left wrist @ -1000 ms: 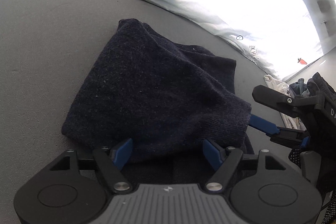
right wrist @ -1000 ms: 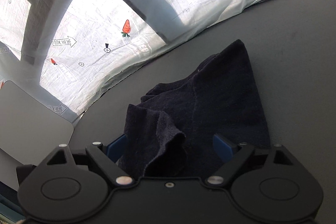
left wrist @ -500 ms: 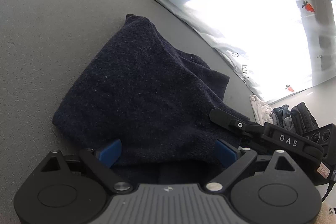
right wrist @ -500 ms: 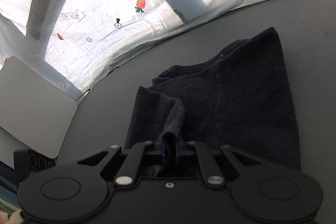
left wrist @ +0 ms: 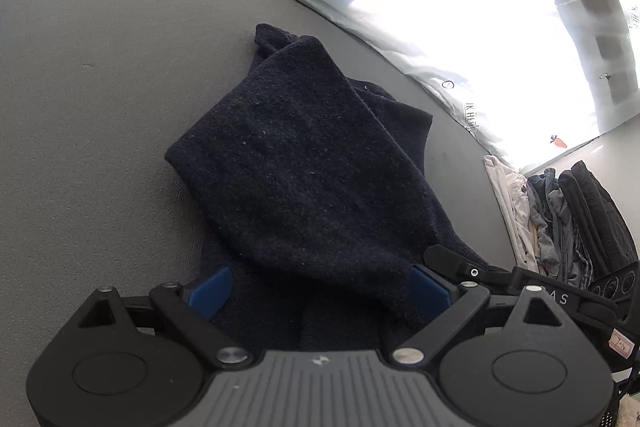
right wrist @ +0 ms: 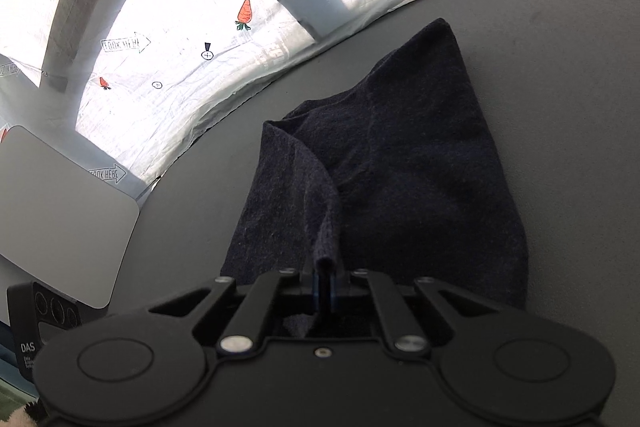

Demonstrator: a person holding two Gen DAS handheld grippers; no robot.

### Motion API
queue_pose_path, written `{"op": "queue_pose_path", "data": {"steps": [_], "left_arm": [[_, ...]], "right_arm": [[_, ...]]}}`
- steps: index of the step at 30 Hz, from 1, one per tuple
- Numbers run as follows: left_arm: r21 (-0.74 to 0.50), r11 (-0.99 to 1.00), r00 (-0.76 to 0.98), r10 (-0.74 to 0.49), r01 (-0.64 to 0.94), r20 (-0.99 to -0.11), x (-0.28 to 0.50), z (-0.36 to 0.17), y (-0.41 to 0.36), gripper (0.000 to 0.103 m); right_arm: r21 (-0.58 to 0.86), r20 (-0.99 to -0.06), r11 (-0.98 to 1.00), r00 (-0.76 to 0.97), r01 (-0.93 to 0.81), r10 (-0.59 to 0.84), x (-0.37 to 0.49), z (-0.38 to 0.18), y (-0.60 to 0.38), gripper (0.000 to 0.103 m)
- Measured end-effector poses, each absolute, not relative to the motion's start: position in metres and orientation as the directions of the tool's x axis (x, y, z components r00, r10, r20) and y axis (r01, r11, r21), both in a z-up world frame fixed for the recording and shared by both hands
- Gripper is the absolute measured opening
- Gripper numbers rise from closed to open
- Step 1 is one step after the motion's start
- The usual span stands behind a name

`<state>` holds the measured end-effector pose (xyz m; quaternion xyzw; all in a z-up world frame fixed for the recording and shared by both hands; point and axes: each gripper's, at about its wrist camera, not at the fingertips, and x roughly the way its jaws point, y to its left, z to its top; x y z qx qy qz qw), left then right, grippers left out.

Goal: Fold clothes

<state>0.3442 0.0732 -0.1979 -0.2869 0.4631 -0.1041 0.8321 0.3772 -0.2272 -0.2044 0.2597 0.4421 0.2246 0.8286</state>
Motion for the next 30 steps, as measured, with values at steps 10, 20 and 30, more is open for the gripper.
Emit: {"op": "queue_pose_path", "data": {"steps": [10,20,30], "left_arm": [[-0.536,0.844,0.492,-0.453,-0.033,-0.744,0.298,-0.203,0.049,0.095],[-0.508,0.861,0.455,-0.451,-0.004,-0.768,0.272,-0.213,0.035,0.095],[-0.472,0.881,0.516,-0.404,0.000,-0.755,0.257,-0.199,0.047,0.095]], "right_arm": [[0.653,-0.638,0.756,0.508,-0.042,0.579,0.314,-0.214,-0.249,0.005],[0.738,-0.596,0.666,0.566,0.107,0.570,0.259,-0.228,-0.288,0.007],[0.770,-0.575,0.626,0.564,0.126,0.593,0.282,-0.233,-0.270,0.035]]}}
